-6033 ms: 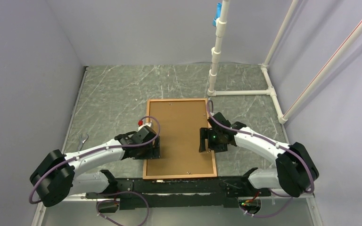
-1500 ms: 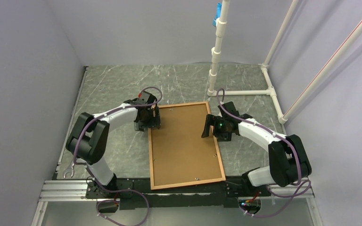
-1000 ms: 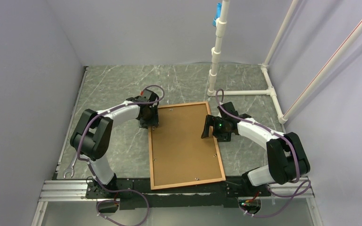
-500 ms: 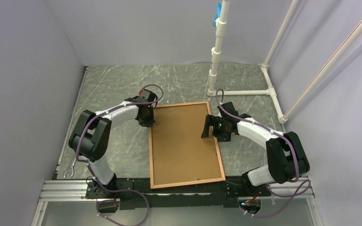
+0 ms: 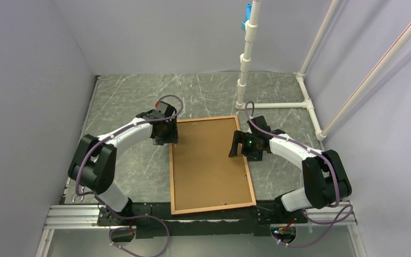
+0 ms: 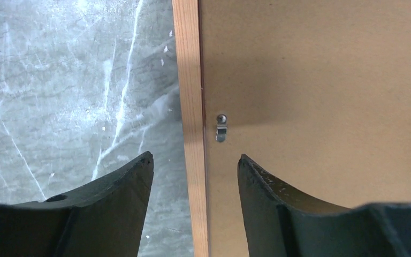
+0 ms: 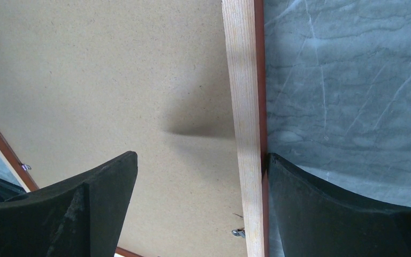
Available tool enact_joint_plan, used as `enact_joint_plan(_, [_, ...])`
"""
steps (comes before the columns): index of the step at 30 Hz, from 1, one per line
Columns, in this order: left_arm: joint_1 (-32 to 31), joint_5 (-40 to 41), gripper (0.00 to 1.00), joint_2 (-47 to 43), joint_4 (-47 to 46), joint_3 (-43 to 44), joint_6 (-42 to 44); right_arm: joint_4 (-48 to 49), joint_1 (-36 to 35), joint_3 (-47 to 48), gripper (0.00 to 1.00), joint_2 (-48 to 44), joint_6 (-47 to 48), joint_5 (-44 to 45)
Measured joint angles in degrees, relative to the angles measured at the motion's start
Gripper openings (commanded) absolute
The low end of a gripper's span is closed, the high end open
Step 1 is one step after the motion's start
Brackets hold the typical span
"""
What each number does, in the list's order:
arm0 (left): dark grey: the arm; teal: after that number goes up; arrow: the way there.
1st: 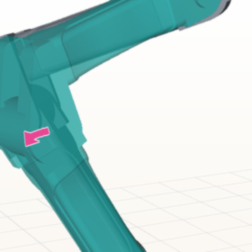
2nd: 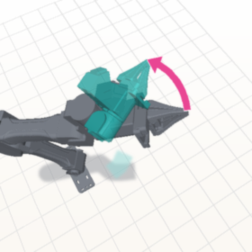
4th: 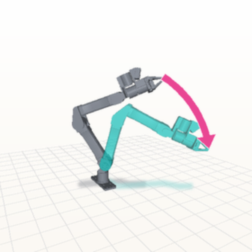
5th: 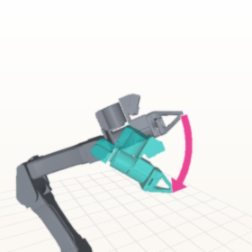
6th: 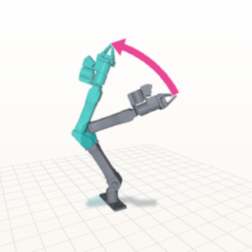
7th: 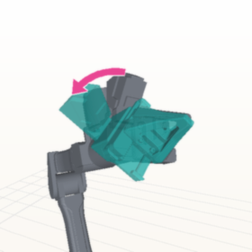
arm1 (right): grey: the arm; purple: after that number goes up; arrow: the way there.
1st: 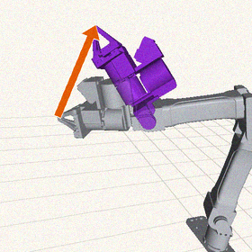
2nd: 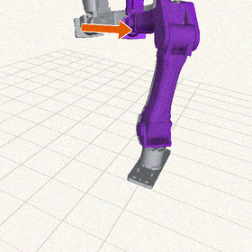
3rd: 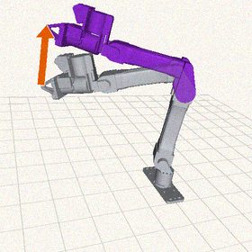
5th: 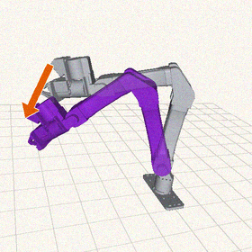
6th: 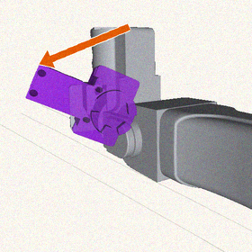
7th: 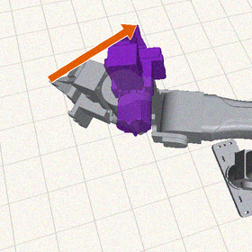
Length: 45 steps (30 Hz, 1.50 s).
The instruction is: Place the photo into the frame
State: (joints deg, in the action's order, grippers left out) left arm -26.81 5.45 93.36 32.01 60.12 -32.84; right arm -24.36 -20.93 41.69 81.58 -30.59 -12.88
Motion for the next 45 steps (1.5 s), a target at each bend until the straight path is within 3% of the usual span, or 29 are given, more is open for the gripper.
enact_joint_plan(7, [-0.83, 0.02, 0.69, -3.06, 0.50, 0.11, -0.66, 0.00, 0.00, 0.00, 0.92, 0.00, 0.02, 0.00])
enact_joint_plan(20, [-2.80, 2.67, 0.56, 5.49, 1.95, 3.02, -0.72, 0.20, 0.00, -0.20, 0.91, 0.00, 0.07, -0.04])
enact_joint_plan(27, [-2.93, 3.06, 0.44, 6.69, 1.20, 2.99, -0.81, 0.39, 0.00, -0.35, 0.91, 0.00, 0.09, -0.07])
enact_joint_plan(31, [-3.02, 3.21, 0.32, 6.88, 0.98, 3.02, -0.79, 0.48, 0.00, -0.46, 0.91, 0.00, 0.11, -0.09])
enact_joint_plan(38, [-2.58, 3.78, 0.00, 6.88, 1.90, 3.13, -1.11, 0.61, 0.00, -0.59, 0.91, 0.00, 0.11, -0.11])
enact_joint_plan(43, [-2.58, 3.93, 0.00, 6.47, 1.36, 2.67, -1.46, 0.68, 0.00, -0.61, 0.91, 0.00, 0.13, -0.11])
enact_joint_plan(45, [-2.58, 3.87, 0.04, 5.79, 0.42, 1.81, -1.49, 0.68, 0.00, -0.61, 0.91, 0.00, 0.13, -0.09])
